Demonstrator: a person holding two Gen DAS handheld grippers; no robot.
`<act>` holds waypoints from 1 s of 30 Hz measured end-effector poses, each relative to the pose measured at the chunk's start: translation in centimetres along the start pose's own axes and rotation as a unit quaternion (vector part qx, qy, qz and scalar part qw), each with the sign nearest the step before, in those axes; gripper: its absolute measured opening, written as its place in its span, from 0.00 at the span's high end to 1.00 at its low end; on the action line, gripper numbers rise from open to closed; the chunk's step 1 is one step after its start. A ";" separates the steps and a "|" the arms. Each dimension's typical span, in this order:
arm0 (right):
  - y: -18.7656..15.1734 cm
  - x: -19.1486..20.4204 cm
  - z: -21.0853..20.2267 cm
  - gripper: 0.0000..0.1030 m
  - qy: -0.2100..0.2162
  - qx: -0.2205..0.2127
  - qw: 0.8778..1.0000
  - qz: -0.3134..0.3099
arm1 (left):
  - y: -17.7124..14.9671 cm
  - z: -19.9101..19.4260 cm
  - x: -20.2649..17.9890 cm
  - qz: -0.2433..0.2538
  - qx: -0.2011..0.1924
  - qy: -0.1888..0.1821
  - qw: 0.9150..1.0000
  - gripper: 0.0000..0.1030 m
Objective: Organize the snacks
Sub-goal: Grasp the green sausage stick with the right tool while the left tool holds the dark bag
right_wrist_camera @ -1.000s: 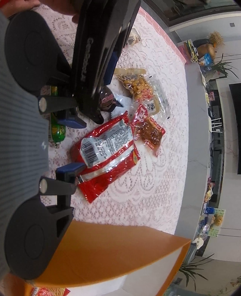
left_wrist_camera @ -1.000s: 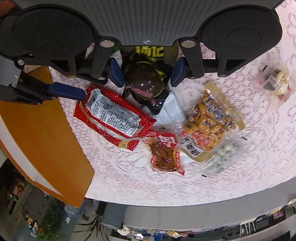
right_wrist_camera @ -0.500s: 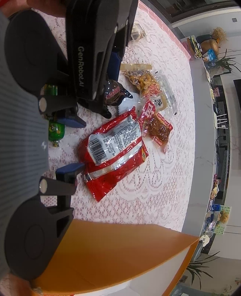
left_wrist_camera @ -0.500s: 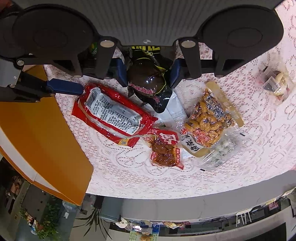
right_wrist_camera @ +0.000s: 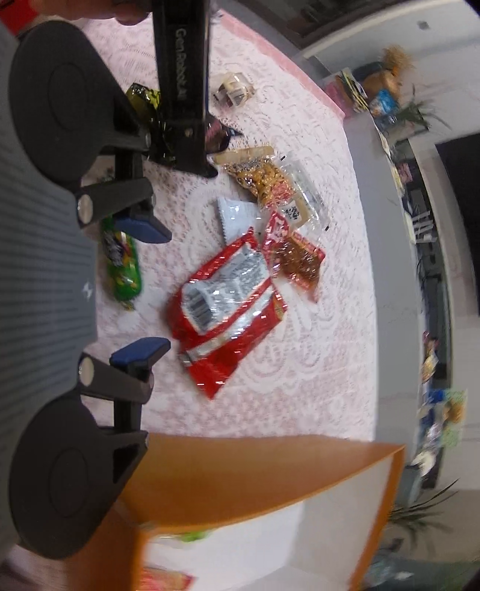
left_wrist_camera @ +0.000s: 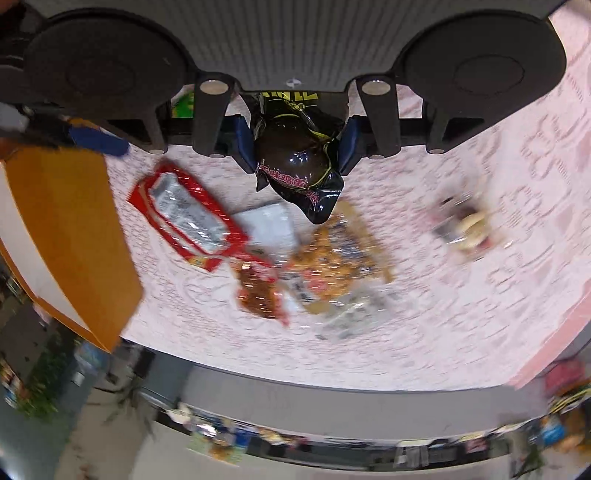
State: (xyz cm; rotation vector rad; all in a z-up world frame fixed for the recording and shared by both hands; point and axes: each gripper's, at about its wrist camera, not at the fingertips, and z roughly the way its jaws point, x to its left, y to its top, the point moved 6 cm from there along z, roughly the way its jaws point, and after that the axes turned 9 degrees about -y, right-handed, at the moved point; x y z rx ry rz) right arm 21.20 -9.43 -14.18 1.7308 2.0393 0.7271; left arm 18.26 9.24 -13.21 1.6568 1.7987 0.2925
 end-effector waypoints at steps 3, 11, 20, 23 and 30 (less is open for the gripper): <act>-0.9 0.1 -0.3 0.46 -0.007 0.040 0.998 0.044 | 0.4 -0.2 0.6 -0.004 -0.008 0.012 1.000 0.49; -1.0 0.8 -1.3 0.46 -0.011 0.061 0.989 0.131 | 0.7 -0.5 0.7 -0.002 -0.023 0.015 1.000 0.48; -1.1 2.5 0.8 0.47 -0.015 0.104 0.985 0.140 | 1.0 -0.5 1.4 -0.015 -0.025 0.009 1.000 0.48; -0.8 2.8 1.2 0.52 -0.017 0.106 0.985 0.134 | 1.1 -0.4 1.5 -0.018 -0.025 0.007 0.999 0.48; -0.2 3.6 2.0 0.64 -0.028 0.091 0.990 0.102 | 1.2 -0.1 1.9 -0.022 -0.023 0.007 0.999 0.48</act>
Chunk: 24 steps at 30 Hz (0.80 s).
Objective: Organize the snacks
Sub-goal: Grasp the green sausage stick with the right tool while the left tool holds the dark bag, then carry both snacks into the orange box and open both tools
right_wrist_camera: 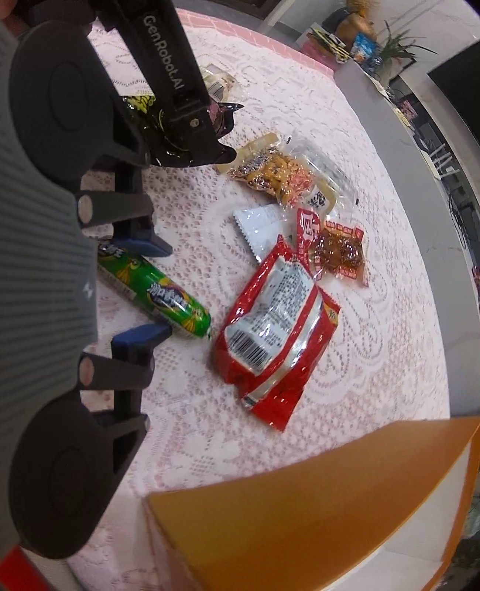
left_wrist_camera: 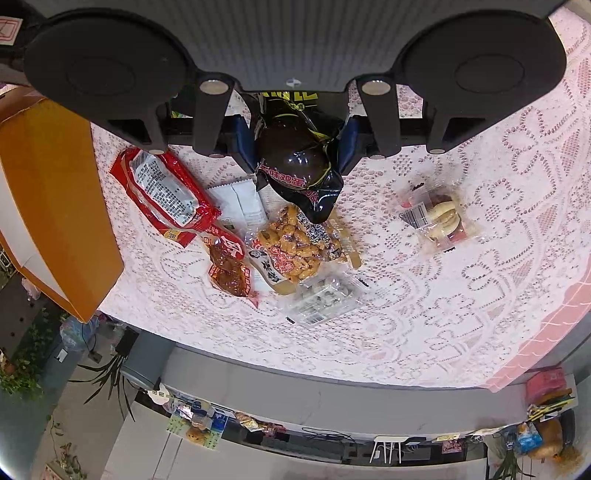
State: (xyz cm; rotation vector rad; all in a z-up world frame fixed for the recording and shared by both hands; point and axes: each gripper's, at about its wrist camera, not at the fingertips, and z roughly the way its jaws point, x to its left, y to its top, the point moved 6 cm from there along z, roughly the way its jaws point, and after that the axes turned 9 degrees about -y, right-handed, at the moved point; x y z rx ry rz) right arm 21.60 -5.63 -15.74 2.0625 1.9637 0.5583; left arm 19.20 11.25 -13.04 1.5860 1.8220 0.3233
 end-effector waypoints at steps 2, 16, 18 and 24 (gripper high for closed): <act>0.2 0.0 0.2 0.69 -0.004 -0.003 1.000 -0.006 | 0.0 0.1 0.0 0.002 0.001 -0.001 1.000 0.48; 1.0 -0.2 -2.2 0.80 0.032 -0.029 0.999 -0.025 | 0.0 0.0 -1.1 0.031 0.002 -0.005 1.000 0.48; 1.3 -0.5 -3.3 0.80 0.041 -0.039 0.998 -0.029 | 0.2 -0.4 -1.6 0.040 -0.003 -0.005 0.999 0.48; 3.1 -1.8 -8.0 0.80 0.065 -0.091 0.993 -0.040 | 0.8 -1.7 -4.0 0.073 -0.016 -0.013 0.997 0.48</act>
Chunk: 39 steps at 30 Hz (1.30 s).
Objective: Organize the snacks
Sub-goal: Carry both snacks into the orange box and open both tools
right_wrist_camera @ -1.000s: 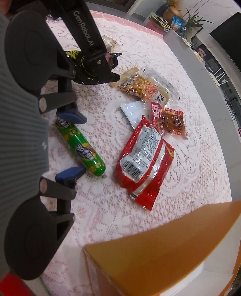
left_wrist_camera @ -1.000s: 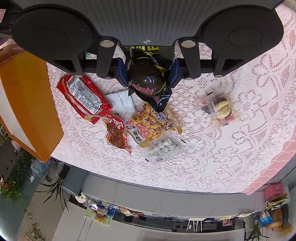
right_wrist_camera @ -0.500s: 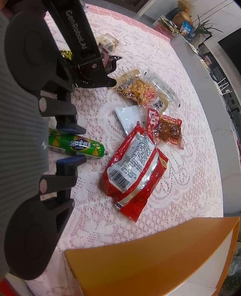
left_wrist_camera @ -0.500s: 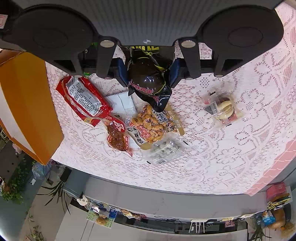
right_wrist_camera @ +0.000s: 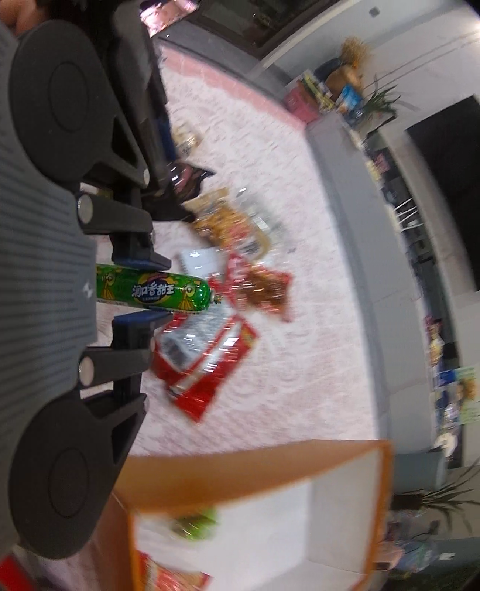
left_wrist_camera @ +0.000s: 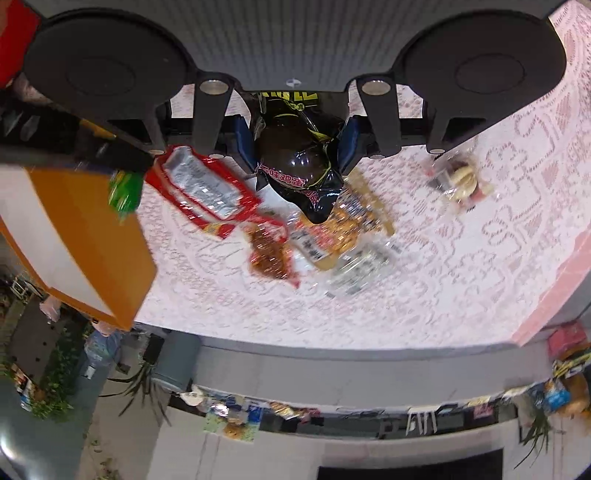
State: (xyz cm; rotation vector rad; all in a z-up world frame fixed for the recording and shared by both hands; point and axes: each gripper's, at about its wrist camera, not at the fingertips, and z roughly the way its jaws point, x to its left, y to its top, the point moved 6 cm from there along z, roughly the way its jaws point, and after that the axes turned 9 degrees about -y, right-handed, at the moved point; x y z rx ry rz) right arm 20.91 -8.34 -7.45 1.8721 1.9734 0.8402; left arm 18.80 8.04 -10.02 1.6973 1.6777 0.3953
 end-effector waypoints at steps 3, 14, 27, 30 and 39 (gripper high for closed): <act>1.6 -0.9 -2.3 0.80 0.005 -0.029 1.000 -0.005 | 0.6 -0.7 -1.4 0.012 -0.006 -0.007 1.000 0.48; 6.3 -7.5 -8.1 0.80 -0.029 -0.092 0.995 -0.039 | 4.7 -2.6 -9.7 0.066 -0.034 -0.072 0.995 0.48; 7.6 -18.7 -6.3 0.80 -0.077 -0.009 0.996 -0.052 | 5.7 3.4 -21.8 0.220 0.014 -0.187 0.957 0.48; 7.3 -20.8 -4.5 0.80 -0.071 0.022 0.997 -0.035 | 5.3 5.9 -23.2 0.251 0.033 -0.182 0.950 0.48; 6.7 -22.9 0.6 0.79 -0.062 0.081 0.995 -0.011 | 3.7 12.0 -25.5 0.313 0.077 -0.145 0.936 0.48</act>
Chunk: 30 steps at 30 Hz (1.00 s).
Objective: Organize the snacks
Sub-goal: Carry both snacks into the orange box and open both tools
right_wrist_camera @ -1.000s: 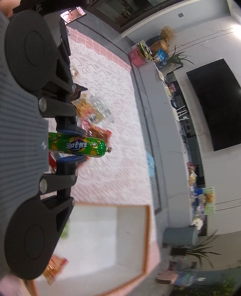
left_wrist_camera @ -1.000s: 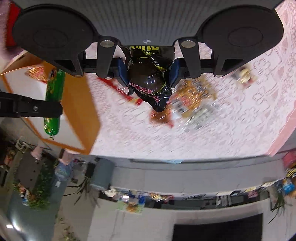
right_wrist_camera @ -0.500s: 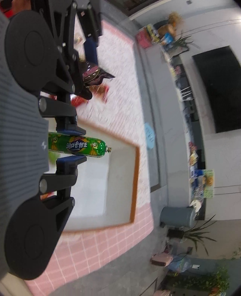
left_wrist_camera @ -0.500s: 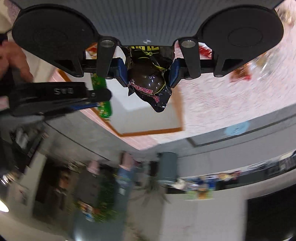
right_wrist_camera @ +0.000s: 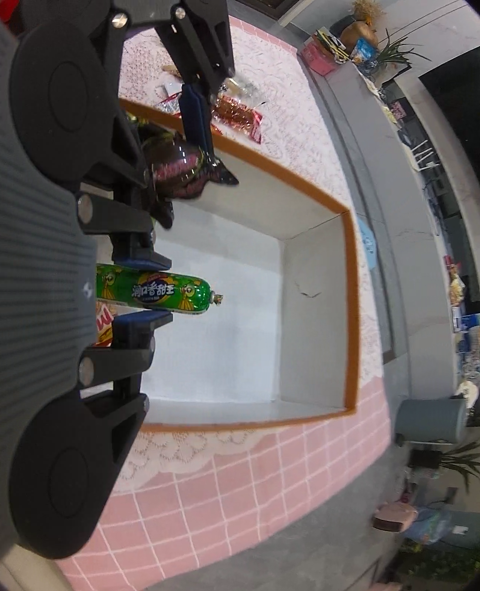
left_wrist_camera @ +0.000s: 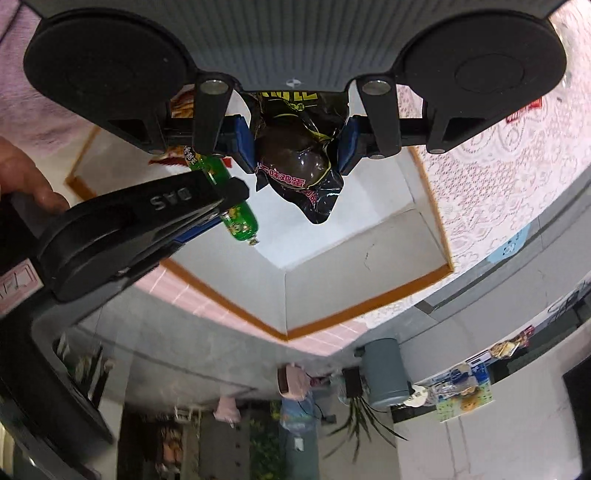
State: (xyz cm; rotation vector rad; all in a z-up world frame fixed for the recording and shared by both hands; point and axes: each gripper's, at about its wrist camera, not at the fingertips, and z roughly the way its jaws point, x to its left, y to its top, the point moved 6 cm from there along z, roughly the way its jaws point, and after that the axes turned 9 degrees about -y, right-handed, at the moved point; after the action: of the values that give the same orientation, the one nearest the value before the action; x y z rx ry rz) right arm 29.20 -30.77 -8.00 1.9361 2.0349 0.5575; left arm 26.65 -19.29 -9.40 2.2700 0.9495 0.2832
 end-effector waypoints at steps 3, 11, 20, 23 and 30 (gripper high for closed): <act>0.2 0.3 1.9 0.79 -0.004 0.017 1.000 -0.006 | -0.3 1.3 -0.1 0.020 0.021 0.016 0.999 0.48; 0.5 1.3 5.1 0.79 -0.015 0.043 0.998 -0.031 | -1.3 4.1 0.6 0.040 0.074 0.036 0.996 0.48; 0.2 1.2 6.6 0.76 -0.025 0.060 0.997 -0.033 | -1.6 4.0 0.6 0.049 0.068 0.037 0.996 0.41; 0.4 1.3 6.2 0.70 -0.027 0.055 0.997 -0.036 | -1.7 3.7 0.5 0.048 0.066 0.031 0.996 0.39; 0.7 1.0 4.2 0.46 -0.054 0.035 0.997 -0.031 | -1.1 1.1 -0.2 0.061 0.029 0.025 0.997 0.24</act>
State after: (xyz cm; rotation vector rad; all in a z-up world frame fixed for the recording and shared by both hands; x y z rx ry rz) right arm 31.66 -29.41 -11.29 1.8911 2.0629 0.3643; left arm 26.31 -19.41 -10.95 2.3882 0.8553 0.3724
